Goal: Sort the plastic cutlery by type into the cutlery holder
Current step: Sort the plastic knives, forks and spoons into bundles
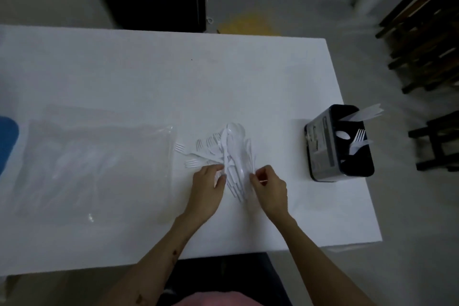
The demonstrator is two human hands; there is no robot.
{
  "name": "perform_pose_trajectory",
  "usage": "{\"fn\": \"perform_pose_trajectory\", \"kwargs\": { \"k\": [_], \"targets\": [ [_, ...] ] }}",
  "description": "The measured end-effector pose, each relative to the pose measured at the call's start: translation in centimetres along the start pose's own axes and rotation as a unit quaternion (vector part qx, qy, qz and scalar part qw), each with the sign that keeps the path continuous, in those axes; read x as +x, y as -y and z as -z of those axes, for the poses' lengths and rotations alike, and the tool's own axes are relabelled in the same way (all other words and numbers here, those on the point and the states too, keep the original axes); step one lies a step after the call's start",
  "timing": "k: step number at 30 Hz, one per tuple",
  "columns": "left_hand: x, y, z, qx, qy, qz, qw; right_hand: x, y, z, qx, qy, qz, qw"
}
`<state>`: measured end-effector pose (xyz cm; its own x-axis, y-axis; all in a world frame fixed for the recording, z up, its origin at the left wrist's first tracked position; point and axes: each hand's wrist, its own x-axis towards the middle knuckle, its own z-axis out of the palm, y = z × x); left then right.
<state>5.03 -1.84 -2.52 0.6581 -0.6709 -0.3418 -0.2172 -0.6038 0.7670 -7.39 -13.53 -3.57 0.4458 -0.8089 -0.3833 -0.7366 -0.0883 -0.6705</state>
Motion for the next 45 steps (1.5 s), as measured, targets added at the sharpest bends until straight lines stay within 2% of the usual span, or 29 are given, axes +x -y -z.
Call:
{"fn": "perform_pose_trajectory", "kwargs": {
  "k": [3, 6, 9, 11, 15, 18, 21, 28, 33, 41, 43, 45],
  "targets": [
    [0.7, -2.6, -0.2, -0.109, 0.009, 0.072, 0.991, -0.9, 0.5, 0.1, 0.038, 0.080, 0.068, 0.994],
    [1.5, -4.0, -0.4, -0.255, 0.034, 0.188, 0.948, -1.7, 1.1, 0.1, 0.000, 0.145, 0.133, 0.980],
    [2.2, -3.8, -0.4, -0.296, -0.021, 0.260, 0.919, -0.8, 1.6, 0.0, -0.041, 0.097, 0.120, 0.987],
    [2.4, -3.3, -0.1, -0.316, -0.062, 0.290, 0.901, 0.5, 1.6, -0.1, -0.123, 0.046, 0.097, 0.987],
    [1.9, -2.6, 0.3, -0.416, -0.070, 0.322, 0.848, 2.4, 1.8, -0.1, -0.224, 0.082, 0.061, 0.969],
    [1.9, -2.2, 0.2, -0.471, -0.064, 0.334, 0.814, 2.8, 1.5, 0.1, -0.211, 0.084, 0.050, 0.973],
    [2.0, -2.1, -0.2, -0.499, -0.059, 0.340, 0.795, 2.6, 0.8, 0.6, -0.200, 0.073, 0.043, 0.976],
    [1.5, -2.1, -1.0, -0.505, -0.080, 0.333, 0.792, 2.0, 1.3, -0.1, -0.218, 0.085, 0.058, 0.971],
    [1.3, -1.4, -0.5, -0.498, -0.075, 0.321, 0.802, 2.3, 1.4, 0.0, -0.218, 0.089, 0.060, 0.970],
    [1.2, -1.2, -0.2, -0.516, -0.063, 0.306, 0.798, 1.7, 1.2, 0.6, -0.181, 0.050, 0.072, 0.980],
    [1.2, -1.3, -0.2, -0.523, -0.057, 0.297, 0.797, 1.5, 1.4, 0.6, -0.142, 0.024, 0.096, 0.985],
    [1.3, -1.7, -0.1, -0.540, -0.038, 0.272, 0.796, 1.4, 2.0, 0.4, -0.104, 0.053, 0.145, 0.982]
  ]
}}
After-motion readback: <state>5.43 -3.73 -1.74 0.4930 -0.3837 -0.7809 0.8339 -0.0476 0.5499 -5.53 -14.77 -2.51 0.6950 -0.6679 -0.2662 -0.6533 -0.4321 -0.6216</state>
